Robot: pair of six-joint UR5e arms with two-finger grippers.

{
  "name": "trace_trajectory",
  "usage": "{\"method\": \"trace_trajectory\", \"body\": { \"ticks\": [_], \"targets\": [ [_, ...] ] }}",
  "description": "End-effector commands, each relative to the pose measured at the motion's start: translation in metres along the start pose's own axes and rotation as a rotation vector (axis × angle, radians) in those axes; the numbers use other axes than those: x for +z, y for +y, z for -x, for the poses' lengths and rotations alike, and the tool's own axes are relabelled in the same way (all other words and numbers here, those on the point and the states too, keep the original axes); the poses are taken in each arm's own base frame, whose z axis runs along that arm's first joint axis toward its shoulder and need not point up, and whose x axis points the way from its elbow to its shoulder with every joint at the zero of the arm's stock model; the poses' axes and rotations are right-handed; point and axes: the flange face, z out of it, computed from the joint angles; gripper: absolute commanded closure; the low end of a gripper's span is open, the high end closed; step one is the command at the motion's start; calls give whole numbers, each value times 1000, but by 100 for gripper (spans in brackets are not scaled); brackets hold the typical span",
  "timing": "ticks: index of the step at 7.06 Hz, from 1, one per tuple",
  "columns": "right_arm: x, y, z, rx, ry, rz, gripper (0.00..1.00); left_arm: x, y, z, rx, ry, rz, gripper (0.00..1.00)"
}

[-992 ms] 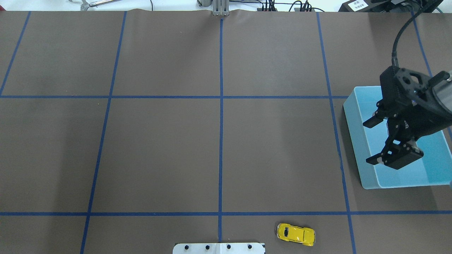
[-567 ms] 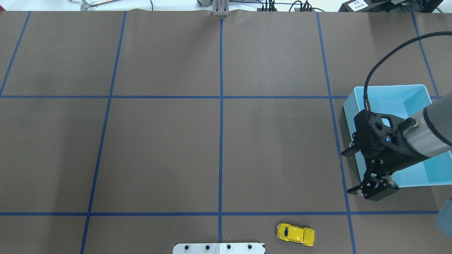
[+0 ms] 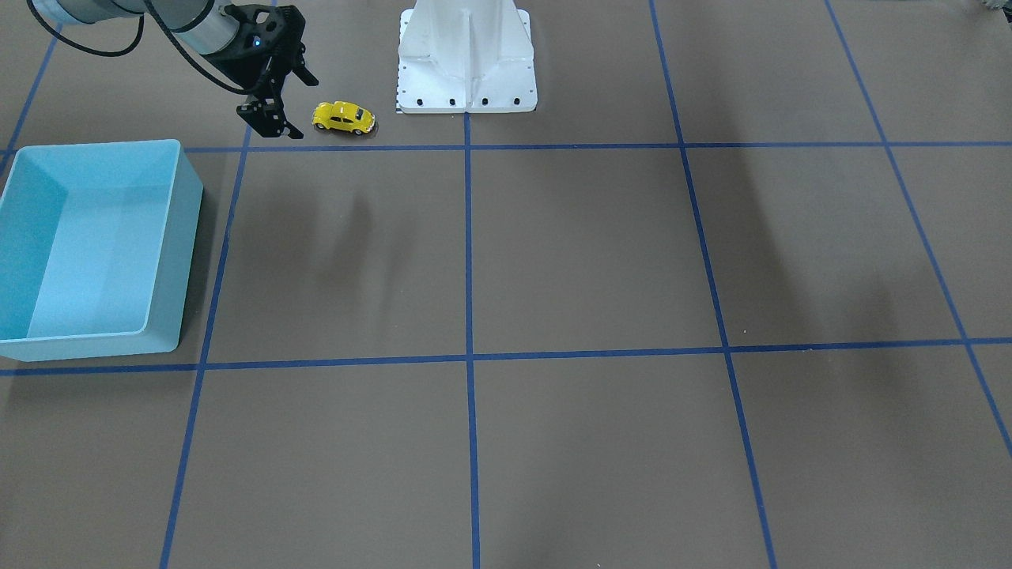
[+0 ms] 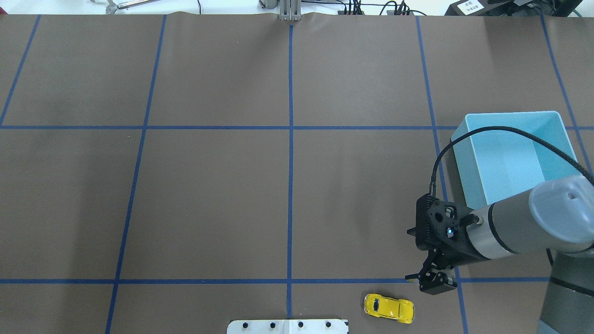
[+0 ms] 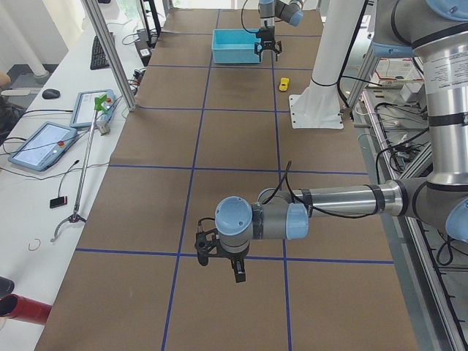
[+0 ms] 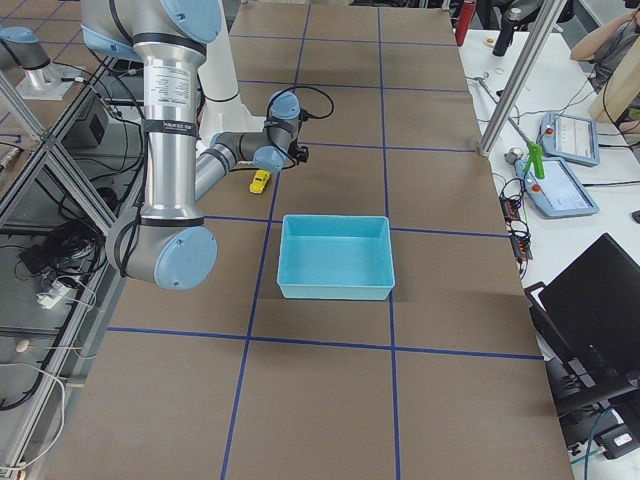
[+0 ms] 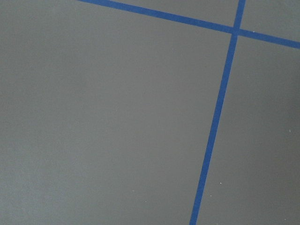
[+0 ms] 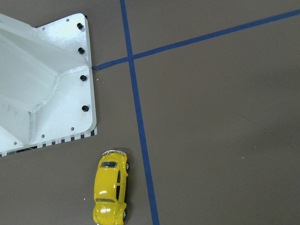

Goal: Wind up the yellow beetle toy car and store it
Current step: 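Move the right gripper past the box toward the yellow car, then lower the right gripper and close it around the yellow car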

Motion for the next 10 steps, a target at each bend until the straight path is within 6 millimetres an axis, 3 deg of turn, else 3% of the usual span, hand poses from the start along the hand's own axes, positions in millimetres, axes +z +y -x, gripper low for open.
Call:
{"method": "trace_trajectory", "body": {
  "ticks": [1, 5, 8, 10],
  "targets": [
    [38, 14, 50, -6, 122, -62, 2, 0, 1, 1, -1, -2, 1, 0],
    [72, 44, 97, -19, 163, -55, 3, 1, 1, 1, -1, 0, 1, 0],
    [105, 68, 106, -11, 141, -42, 3, 1, 1, 1, -3, 0, 2, 0],
    [114, 75, 105, -17, 147, -24, 3, 1, 1, 1, -3, 0, 2, 0]
  ]
}}
